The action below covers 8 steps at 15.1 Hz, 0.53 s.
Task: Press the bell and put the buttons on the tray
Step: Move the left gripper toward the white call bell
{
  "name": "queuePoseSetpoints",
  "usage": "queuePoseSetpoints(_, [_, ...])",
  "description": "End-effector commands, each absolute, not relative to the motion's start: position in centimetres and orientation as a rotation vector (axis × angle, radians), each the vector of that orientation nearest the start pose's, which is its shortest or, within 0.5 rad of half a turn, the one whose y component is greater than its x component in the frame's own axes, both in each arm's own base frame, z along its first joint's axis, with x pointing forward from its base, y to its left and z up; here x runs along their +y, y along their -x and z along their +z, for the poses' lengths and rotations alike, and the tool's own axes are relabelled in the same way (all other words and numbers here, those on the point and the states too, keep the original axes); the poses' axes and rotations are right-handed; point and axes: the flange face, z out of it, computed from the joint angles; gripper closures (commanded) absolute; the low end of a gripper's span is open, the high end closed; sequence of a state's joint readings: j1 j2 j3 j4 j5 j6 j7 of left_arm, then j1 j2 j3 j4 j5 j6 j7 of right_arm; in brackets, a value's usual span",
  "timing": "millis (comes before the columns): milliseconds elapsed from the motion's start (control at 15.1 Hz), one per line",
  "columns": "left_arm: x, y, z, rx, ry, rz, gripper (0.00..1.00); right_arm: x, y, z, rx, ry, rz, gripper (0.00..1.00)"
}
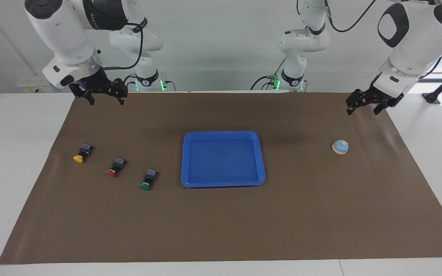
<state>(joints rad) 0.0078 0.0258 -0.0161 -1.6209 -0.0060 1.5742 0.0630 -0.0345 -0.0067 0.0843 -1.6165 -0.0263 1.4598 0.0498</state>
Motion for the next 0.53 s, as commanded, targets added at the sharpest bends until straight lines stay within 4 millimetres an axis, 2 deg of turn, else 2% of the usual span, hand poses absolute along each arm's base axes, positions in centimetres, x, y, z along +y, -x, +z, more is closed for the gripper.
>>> queuePoseSetpoints(0, [-0.1, -55.4, 58.9, 0.102, 3.129, 0.101, 0.0, 2.0, -53.5, 60.2, -0.018, 3.16, 0.227, 0.0])
queuePoseSetpoints(332, [0.0, -55.5, 59.0, 0.102, 3.128, 0.085, 0.0, 2.0, -53.5, 60.1, -0.018, 3.16, 0.229, 0.0])
queuePoseSetpoints(398, [0.3, -55.8, 58.9, 0.093, 3.126, 0.042, 0.23, 2.0, -53.5, 60.1, -0.018, 3.16, 0.229, 0.0])
queuePoseSetpoints(464, [0.9, -55.7, 58.7, 0.081, 3.126, 0.027, 0.91, 2.0, -53.5, 60.2, -0.018, 3.16, 0.227, 0.0])
